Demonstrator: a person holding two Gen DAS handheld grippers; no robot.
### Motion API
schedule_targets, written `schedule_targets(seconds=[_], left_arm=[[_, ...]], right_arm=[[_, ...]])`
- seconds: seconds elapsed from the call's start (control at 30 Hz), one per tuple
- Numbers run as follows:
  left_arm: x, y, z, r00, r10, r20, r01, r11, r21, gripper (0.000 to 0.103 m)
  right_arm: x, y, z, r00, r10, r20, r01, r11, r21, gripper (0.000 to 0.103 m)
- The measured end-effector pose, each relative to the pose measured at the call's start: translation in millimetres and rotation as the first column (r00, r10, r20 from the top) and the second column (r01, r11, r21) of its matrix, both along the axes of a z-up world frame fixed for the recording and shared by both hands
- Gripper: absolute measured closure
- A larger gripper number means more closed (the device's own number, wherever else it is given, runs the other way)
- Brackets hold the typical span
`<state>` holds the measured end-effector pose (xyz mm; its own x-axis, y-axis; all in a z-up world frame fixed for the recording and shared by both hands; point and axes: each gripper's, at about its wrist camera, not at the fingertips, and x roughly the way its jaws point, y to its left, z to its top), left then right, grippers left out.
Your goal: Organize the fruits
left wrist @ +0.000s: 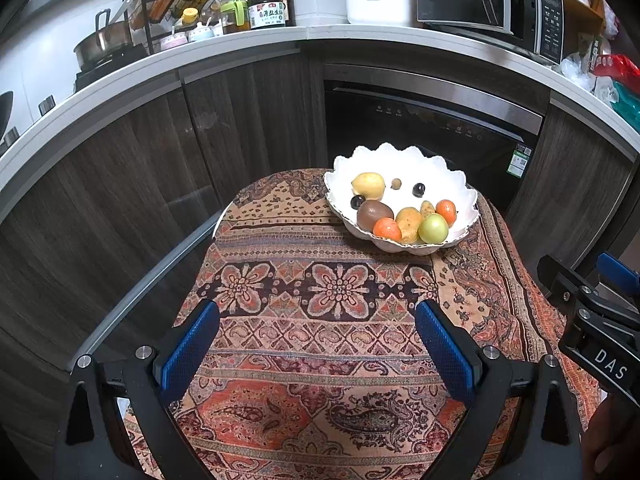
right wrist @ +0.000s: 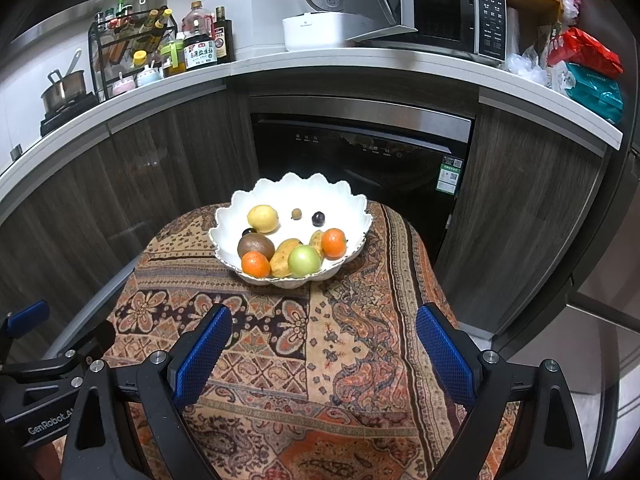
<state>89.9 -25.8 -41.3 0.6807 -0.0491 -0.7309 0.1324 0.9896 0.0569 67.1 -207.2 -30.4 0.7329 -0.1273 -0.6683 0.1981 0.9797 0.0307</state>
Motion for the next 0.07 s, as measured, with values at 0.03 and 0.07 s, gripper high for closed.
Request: schedule_targets(seconds=[0.03,0.07], left_arm=[[0.3,-0.5,-0.6,1.0,-0.001,-0.001,0.001,1.0,0.001,0.003],[0.4,-0.5,-1.0,1.0,-0.001,-0.003,0.001,1.0,-0.002,0.003]], right_arm=[[-0.1,0.6,0.0,1.0,-0.001,-0.001,0.001,1.0,0.0,0.009],[-0.1,0.5,0.0,1.0,-0.001,-0.003,0.001,1.0,0.0,0.009]])
